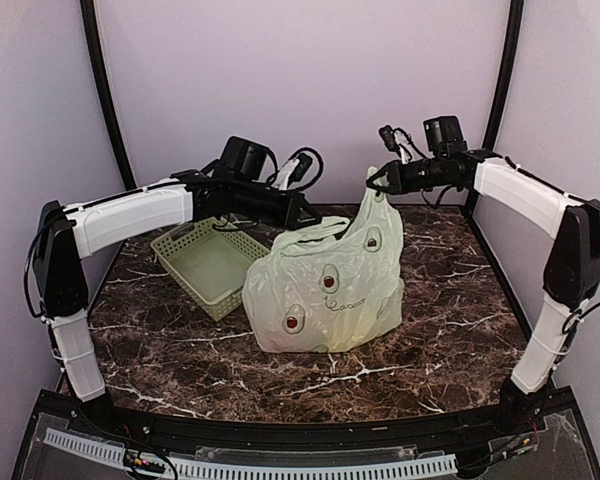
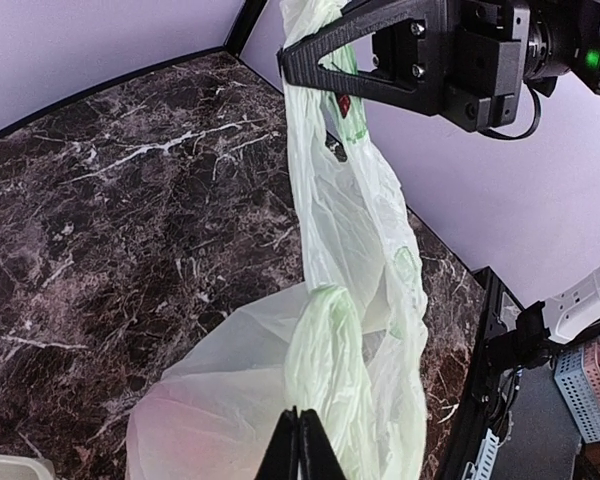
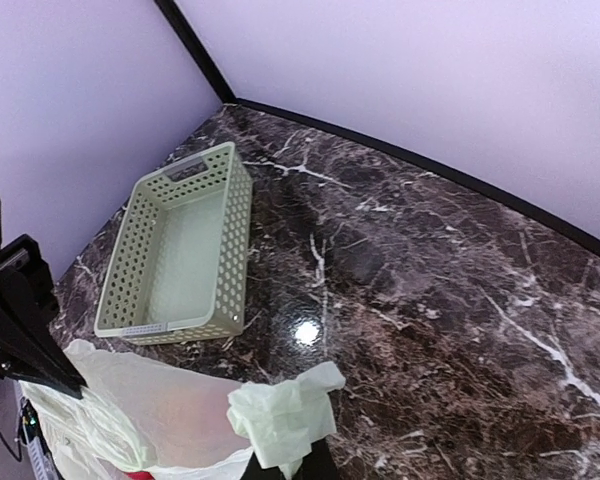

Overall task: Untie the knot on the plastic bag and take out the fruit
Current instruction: Pick up the bag handles from the takeout bag, then place the takeout bag at the center of the board.

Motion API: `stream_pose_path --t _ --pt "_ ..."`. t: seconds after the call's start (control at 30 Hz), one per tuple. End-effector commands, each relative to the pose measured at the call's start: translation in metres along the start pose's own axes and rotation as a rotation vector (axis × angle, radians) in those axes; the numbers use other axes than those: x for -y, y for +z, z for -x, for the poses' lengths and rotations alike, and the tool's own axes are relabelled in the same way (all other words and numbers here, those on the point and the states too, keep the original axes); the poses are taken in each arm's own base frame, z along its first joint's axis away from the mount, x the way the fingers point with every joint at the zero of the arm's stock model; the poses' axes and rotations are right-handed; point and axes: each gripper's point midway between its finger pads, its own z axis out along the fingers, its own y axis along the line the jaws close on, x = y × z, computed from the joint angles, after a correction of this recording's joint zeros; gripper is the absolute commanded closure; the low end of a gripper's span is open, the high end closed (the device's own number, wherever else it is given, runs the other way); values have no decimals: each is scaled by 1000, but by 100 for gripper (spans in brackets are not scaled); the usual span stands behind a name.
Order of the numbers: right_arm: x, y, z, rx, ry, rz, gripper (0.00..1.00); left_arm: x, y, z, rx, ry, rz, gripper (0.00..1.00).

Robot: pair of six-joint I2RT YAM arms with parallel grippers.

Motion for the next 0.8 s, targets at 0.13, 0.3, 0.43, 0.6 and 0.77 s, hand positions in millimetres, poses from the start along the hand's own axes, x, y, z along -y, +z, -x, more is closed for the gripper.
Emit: stream_pose_path --t 0.13,0.3,0.43,0.6,0.77 --pt "40 -138 115 268 -54 -360 100 13 -90 100 340 80 -37 99" --pt "9 -177 124 342 -115 -363 100 19 -129 129 495 105 -111 99" --pt "8 -171 88 323 -58 -336 100 21 -125 114 489 108 -170 99" --pt "21 -144 16 221 61 -298 100 13 -99 62 392 80 -261 99" --pt "3 -116 -31 130 87 -172 100 -22 -84 22 303 46 -106 98"
